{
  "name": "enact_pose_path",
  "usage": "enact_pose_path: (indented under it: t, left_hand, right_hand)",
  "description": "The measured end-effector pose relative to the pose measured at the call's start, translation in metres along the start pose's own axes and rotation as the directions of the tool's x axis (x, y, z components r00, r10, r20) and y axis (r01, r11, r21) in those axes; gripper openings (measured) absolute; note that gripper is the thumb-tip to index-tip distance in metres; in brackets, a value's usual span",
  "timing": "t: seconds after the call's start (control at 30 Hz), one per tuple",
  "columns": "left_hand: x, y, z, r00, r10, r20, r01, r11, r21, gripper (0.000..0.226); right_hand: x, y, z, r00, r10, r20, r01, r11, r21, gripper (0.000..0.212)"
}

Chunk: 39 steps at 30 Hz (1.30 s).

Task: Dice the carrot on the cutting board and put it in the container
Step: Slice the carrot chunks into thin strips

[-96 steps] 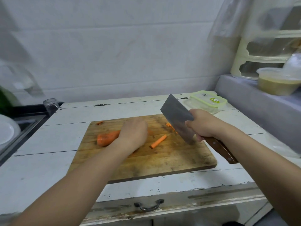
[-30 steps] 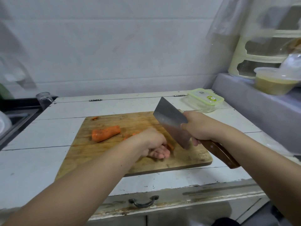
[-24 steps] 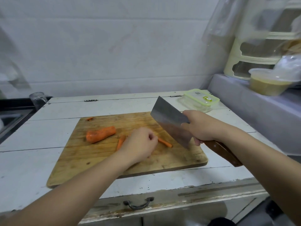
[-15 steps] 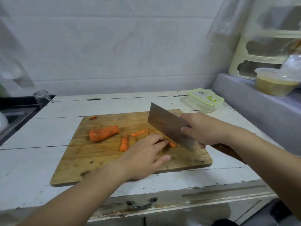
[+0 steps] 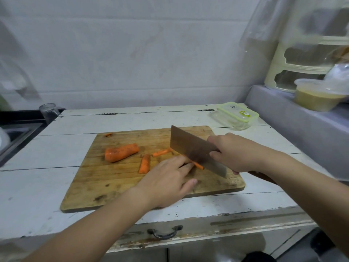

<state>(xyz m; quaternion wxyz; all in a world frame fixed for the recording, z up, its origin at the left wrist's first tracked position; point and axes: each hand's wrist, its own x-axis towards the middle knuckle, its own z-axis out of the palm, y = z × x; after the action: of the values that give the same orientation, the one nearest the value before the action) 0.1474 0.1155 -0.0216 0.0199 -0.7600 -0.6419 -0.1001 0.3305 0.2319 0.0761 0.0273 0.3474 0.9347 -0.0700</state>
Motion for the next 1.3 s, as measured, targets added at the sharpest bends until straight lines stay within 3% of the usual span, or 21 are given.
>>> enact_pose_path:
  t: [0.73,1.03,1.3]
  left_hand:
    - [0.004,-0.004,0.003,1.0,-0.007,-0.029,0.006,1.0,-0.012,0.064]
    - [0.009,-0.008,0.007,0.998,0.008,-0.06,-0.011,0.999,-0.048,0.064]
    - [0.009,-0.009,0.009,0.998,0.009,-0.065,-0.013,0.998,-0.063,0.062]
  right_hand:
    - [0.0,-0.003,-0.006,0.986,-0.032,0.162,0.043,0.997,-0.062,0.022]
    - [0.011,-0.012,0.003,0.99,-0.028,0.14,0.046,0.991,-0.125,0.011]
    - [0.016,-0.012,0.005,0.989,-0.027,0.142,0.035,0.998,-0.051,0.011]
